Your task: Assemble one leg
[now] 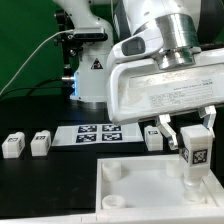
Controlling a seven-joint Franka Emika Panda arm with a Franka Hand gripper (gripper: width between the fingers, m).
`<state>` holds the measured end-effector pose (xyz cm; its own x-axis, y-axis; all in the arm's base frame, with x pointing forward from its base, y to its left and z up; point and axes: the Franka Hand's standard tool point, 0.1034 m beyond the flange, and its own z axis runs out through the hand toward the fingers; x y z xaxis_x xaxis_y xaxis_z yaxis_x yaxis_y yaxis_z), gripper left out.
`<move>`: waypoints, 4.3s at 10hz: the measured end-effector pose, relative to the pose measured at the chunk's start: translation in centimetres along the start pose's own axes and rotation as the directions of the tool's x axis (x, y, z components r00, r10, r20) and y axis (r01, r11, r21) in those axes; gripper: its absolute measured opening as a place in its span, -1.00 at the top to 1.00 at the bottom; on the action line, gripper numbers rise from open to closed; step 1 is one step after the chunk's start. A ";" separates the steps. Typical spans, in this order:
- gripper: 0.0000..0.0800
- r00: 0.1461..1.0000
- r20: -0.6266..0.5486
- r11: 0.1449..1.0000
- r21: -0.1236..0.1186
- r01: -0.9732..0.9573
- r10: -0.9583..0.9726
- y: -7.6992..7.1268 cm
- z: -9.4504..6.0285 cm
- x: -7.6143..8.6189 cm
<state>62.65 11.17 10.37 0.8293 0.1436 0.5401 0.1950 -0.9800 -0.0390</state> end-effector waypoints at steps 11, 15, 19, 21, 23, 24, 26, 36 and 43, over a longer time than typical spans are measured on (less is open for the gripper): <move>0.27 0.998 -0.059 1.000 -0.009 0.008 -0.009 -0.6 0.9 -0.9; 0.27 0.999 -0.047 1.000 -0.014 0.004 -0.004 0.1 1.1 -1.6; 0.27 0.999 -0.043 1.000 -0.009 0.008 -0.009 -0.6 2.0 -2.4; 0.27 0.999 -0.049 1.000 -0.014 0.003 -0.004 -0.7 2.0 -2.4; 0.27 1.000 -0.025 1.000 -0.011 -0.004 0.004 -1.1 2.2 -2.8; 0.00 1.000 -0.020 1.000 -0.010 -0.004 0.004 -1.1 2.2 -2.9; -0.54 1.000 -0.019 1.000 -0.010 -0.004 0.004 -1.1 2.2 -2.9; -0.62 1.000 0.018 1.000 -0.005 -0.011 0.011 -0.7 0.2 -1.4; -0.62 0.914 0.404 0.996 0.071 -0.061 0.027 -1.3 -1.3 -0.4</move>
Offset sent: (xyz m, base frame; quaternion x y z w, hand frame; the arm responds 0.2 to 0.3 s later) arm -0.0093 0.0030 -0.0234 -0.0081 0.0203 0.0019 0.9998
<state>61.39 12.20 11.32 0.9751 0.1603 0.1533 0.1809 -0.9747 -0.1314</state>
